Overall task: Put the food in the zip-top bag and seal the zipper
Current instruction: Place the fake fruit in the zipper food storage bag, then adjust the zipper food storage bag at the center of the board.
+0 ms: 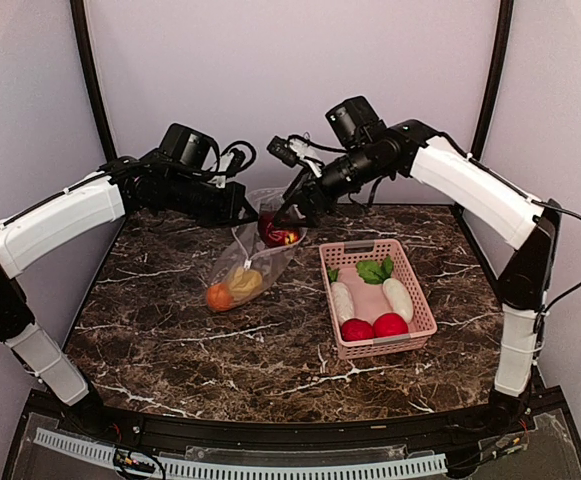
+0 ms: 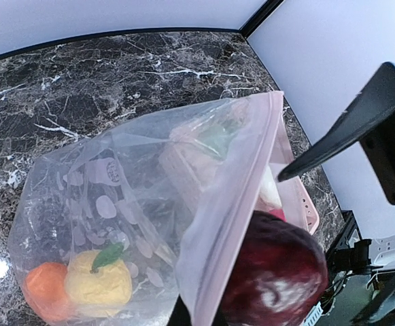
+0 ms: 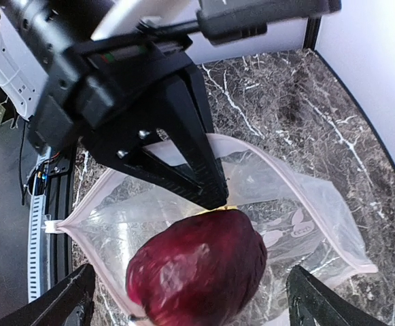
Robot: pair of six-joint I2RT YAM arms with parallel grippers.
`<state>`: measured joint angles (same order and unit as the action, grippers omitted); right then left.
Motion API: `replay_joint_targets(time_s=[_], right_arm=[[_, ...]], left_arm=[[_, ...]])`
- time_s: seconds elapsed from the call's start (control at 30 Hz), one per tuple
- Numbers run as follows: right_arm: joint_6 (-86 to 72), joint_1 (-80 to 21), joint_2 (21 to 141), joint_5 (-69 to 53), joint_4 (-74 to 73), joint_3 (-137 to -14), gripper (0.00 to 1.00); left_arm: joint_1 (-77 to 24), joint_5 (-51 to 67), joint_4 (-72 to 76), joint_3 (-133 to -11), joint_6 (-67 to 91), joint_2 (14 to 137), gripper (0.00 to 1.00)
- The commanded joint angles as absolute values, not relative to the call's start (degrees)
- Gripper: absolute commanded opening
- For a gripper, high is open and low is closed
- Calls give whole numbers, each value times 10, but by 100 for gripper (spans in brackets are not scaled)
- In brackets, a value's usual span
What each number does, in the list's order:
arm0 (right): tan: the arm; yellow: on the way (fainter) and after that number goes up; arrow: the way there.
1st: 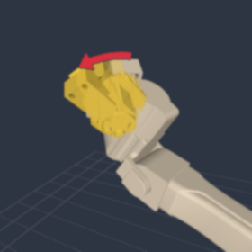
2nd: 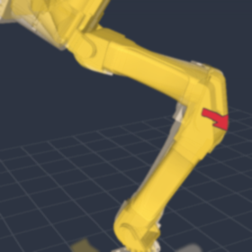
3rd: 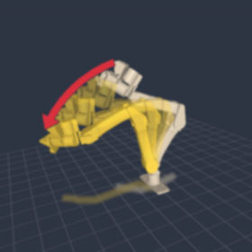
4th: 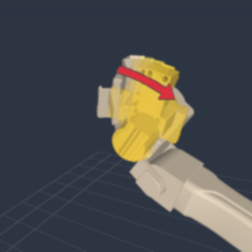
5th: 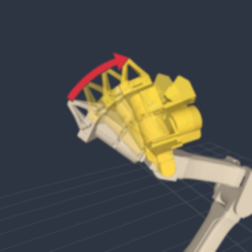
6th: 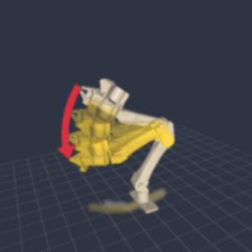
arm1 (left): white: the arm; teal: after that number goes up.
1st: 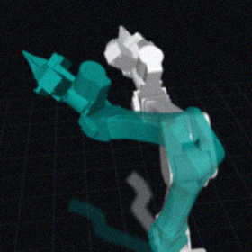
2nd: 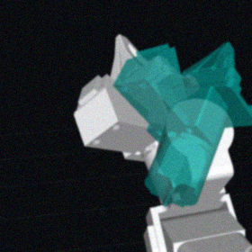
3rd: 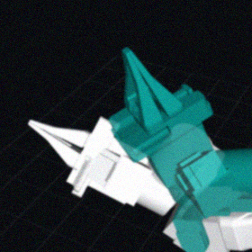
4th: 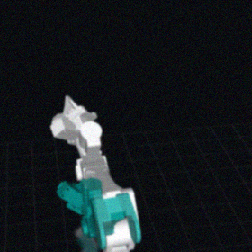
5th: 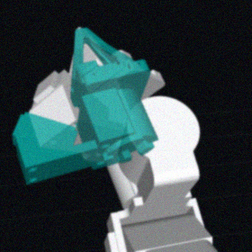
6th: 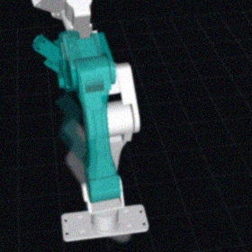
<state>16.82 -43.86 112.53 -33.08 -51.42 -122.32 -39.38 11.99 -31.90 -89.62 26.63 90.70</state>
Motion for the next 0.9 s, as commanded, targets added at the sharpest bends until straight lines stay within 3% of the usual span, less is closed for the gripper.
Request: replay_joint_targets(time_s=[0.0,0.27,0.7,0.87], right_arm=[[254,-441,1052,-323,-523,-1200,93],[413,-448,1007,-349,-554,-1133,73],[494,-531,1059,-230,-542,-1098,65],[514,-552,1077,-182,-540,-1107,36]], left_arm=[[-396,120,-322,-884,253,879,1],[-396,138,-338,-889,247,895,1],[-395,160,-373,-909,219,896,1],[-396,161,-386,-913,208,894,1]])
